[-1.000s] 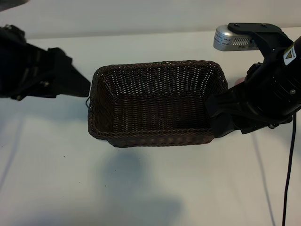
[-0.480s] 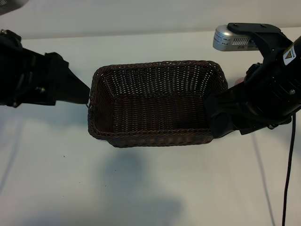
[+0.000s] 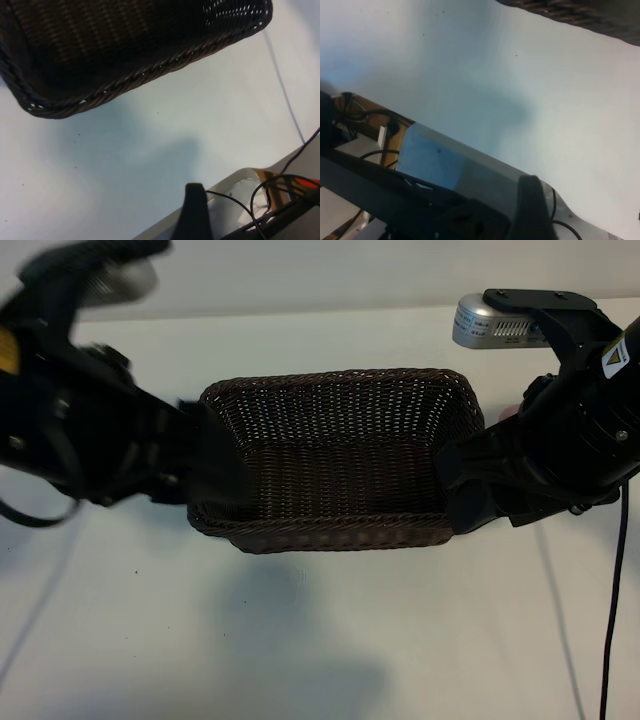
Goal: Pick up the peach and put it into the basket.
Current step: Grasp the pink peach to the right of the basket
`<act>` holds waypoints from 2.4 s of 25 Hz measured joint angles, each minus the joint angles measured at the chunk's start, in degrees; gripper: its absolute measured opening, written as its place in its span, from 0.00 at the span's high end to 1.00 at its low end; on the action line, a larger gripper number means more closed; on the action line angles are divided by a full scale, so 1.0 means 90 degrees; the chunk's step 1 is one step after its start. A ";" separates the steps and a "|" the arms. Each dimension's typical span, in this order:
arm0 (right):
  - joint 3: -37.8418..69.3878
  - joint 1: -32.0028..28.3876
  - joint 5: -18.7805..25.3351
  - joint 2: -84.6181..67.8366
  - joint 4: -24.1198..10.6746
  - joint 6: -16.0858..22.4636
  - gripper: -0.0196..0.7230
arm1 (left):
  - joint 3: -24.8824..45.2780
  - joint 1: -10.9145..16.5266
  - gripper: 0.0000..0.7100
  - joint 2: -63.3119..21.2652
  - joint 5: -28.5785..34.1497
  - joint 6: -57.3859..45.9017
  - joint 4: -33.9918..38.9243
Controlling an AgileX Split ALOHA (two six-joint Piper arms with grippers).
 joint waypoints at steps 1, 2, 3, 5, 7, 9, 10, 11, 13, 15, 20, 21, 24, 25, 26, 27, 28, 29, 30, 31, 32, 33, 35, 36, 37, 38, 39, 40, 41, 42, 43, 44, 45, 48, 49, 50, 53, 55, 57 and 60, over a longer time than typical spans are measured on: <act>0.0000 0.0000 0.0000 0.0000 0.0000 0.0000 0.31 | 0.0162 -0.0022 0.18 0.0015 -0.0115 -0.0033 0.0000; 0.0000 0.0000 0.0000 0.0000 0.0000 0.0000 0.31 | 0.0287 -0.0026 0.18 0.0029 -0.0233 -0.0080 0.0000; 0.0000 0.0000 0.0000 0.0000 0.0000 0.0000 0.31 | 0.0419 -0.0028 0.18 0.0035 -0.0344 -0.0107 0.0007; 0.0000 0.0000 0.0000 0.0000 0.0000 0.0000 0.31 | 0.0576 -0.0033 0.18 0.0037 -0.0460 -0.0129 0.0007; 0.0000 0.0000 0.0000 0.0000 0.0000 0.0000 0.31 | 0.0618 -0.0033 0.18 0.0037 -0.0547 -0.0141 -0.0030; 0.0000 0.0000 0.0000 0.0000 0.0000 0.0000 0.31 | 0.0625 -0.0033 0.18 0.0037 -0.0614 -0.0141 -0.0076; 0.0000 0.0000 0.0000 0.0000 0.0000 0.0000 0.31 | 0.0625 -0.0033 0.18 0.0029 -0.0626 -0.0143 -0.0078; 0.0000 0.0000 0.0000 0.0000 0.0000 0.0000 0.31 | 0.0625 -0.0033 0.18 0.0016 -0.0626 -0.0148 -0.0091; 0.0000 0.0000 0.0005 0.0000 0.0000 0.0000 0.31 | 0.0625 -0.0033 0.18 -0.0067 -0.0611 -0.0178 -0.0096; 0.0000 0.0000 0.0005 0.0000 0.0000 0.0000 0.31 | 0.0629 -0.0040 0.18 -0.0190 -0.0579 -0.0227 -0.0103; 0.0000 0.0000 0.0005 0.0000 0.0000 0.0000 0.31 | 0.0669 -0.0040 0.18 -0.0590 -0.0529 -0.0287 -0.0266; 0.0000 0.0000 0.0005 0.0000 0.0000 0.0000 0.31 | 0.0677 -0.0040 0.18 -0.0634 -0.0515 -0.0292 -0.0312; 0.0000 0.0000 0.0005 0.0000 0.0000 0.0000 0.31 | 0.0773 -0.0040 0.18 -0.0657 -0.0507 -0.0292 -0.0409; 0.0000 0.0000 0.0005 0.0000 0.0000 0.0000 0.31 | 0.0799 -0.0040 0.18 -0.0657 -0.0507 -0.0299 -0.0409; 0.0000 0.0000 0.0005 0.0000 0.0000 0.0000 0.31 | 0.0805 -0.0040 0.18 -0.0657 -0.0507 -0.0299 -0.0409; 0.0000 0.0000 0.0005 0.0000 0.0000 0.0000 0.31 | 0.0805 -0.0040 0.18 -0.0657 -0.0507 -0.0299 -0.0409; 0.0000 0.0000 0.0005 0.0000 0.0000 0.0000 0.31 | 0.0805 -0.0040 0.18 -0.0657 -0.0507 -0.0302 -0.0418; 0.0000 0.0000 0.0005 0.0000 0.0000 0.0000 0.31 | 0.0805 -0.0040 0.18 -0.0657 -0.0507 -0.0302 -0.0423; 0.0000 0.0000 0.0005 0.0000 0.0000 0.0000 0.31 | 0.0805 -0.0040 0.18 -0.0657 -0.0507 -0.0302 -0.0423; 0.0000 0.0000 0.0005 0.0000 0.0000 0.0000 0.31 | 0.0805 -0.0040 0.18 -0.0657 -0.0507 -0.0302 -0.0423; 0.0000 0.0000 0.0005 0.0000 0.0000 0.0000 0.31 | 0.0805 -0.0040 0.18 -0.0657 -0.0502 -0.0302 -0.0423; 0.0000 0.0000 0.0005 0.0000 0.0000 0.0000 0.31 | 0.0805 -0.0040 0.18 -0.0657 -0.0487 -0.0302 -0.0429; 0.0000 0.0000 0.0005 0.0000 0.0000 0.0000 0.31 | 0.0805 -0.0040 0.18 -0.0657 -0.0446 -0.0302 -0.0429; 0.0000 0.0000 0.0005 0.0000 0.0000 0.0000 0.31 | 0.0805 -0.0040 0.18 -0.0657 -0.0433 -0.0302 -0.0429; 0.0000 0.0000 0.0005 0.0000 0.0000 0.0000 0.31 | 0.0805 -0.0040 0.18 -0.0657 -0.0431 -0.0302 -0.0429; 0.0000 0.0000 0.0005 0.0000 0.0000 0.0000 0.31 | 0.0805 -0.0040 0.18 -0.0657 -0.0426 -0.0302 -0.0435; 0.0000 0.0000 0.0005 0.0000 0.0000 0.0000 0.31 | 0.0805 -0.0040 0.18 -0.0657 -0.0426 -0.0302 -0.0435; 0.0000 0.0000 0.0005 0.0000 0.0000 0.0000 0.31 | 0.0805 -0.0040 0.18 -0.0657 -0.0423 -0.0302 -0.0435; 0.0000 0.0000 0.0005 0.0000 0.0000 0.0000 0.31 | 0.0805 -0.0040 0.18 -0.0657 -0.0418 -0.0302 -0.0435; 0.0000 0.0000 0.0005 0.0000 0.0000 0.0000 0.31 | 0.0805 -0.0040 0.18 -0.0657 -0.0418 -0.0307 -0.0435; 0.0000 0.0000 0.0005 0.0000 0.0000 0.0000 0.31 | 0.0805 -0.0040 0.18 -0.0657 -0.0418 -0.0314 -0.0435; 0.0000 0.0000 0.0005 0.0000 0.0000 0.0000 0.31 | 0.0805 -0.0040 0.18 -0.0657 -0.0425 -0.0328 -0.0456; 0.0000 0.0000 0.0005 0.0000 0.0000 0.0000 0.31 | 0.0805 -0.0040 0.18 -0.0657 -0.0440 -0.0354 -0.0501; 0.0000 0.0000 0.0005 0.0000 0.0000 0.0000 0.31 | 0.0805 -0.0040 0.18 -0.0657 -0.0634 -0.0381 -0.0743; 0.0000 0.0000 0.0005 0.0000 0.0000 0.0000 0.31 | 0.0805 -0.0040 0.18 -0.0657 -0.0733 -0.0381 -0.0809; 0.0000 0.0000 0.0005 0.0000 0.0000 0.0000 0.31 | 0.0805 -0.0040 0.18 -0.0657 -0.0813 -0.0381 -0.0855; 0.0000 0.0000 0.0005 0.0000 0.0000 0.0000 0.31 | 0.0805 -0.0040 0.18 -0.0657 -0.0908 -0.0389 -0.0892; 0.0000 0.0000 0.0005 0.0000 0.0000 0.0000 0.31 | 0.0805 -0.0040 0.18 -0.0657 -0.0930 -0.0447 -0.0899; 0.0000 0.0000 0.0005 0.0000 0.0000 0.0000 0.31 | 0.0805 -0.0040 0.18 -0.0657 -0.0958 -0.0530 -0.0903; 0.0000 0.0000 0.0005 0.0000 0.0000 0.0000 0.31 | 0.0805 -0.0040 0.18 -0.0657 -0.0985 -0.0570 -0.0903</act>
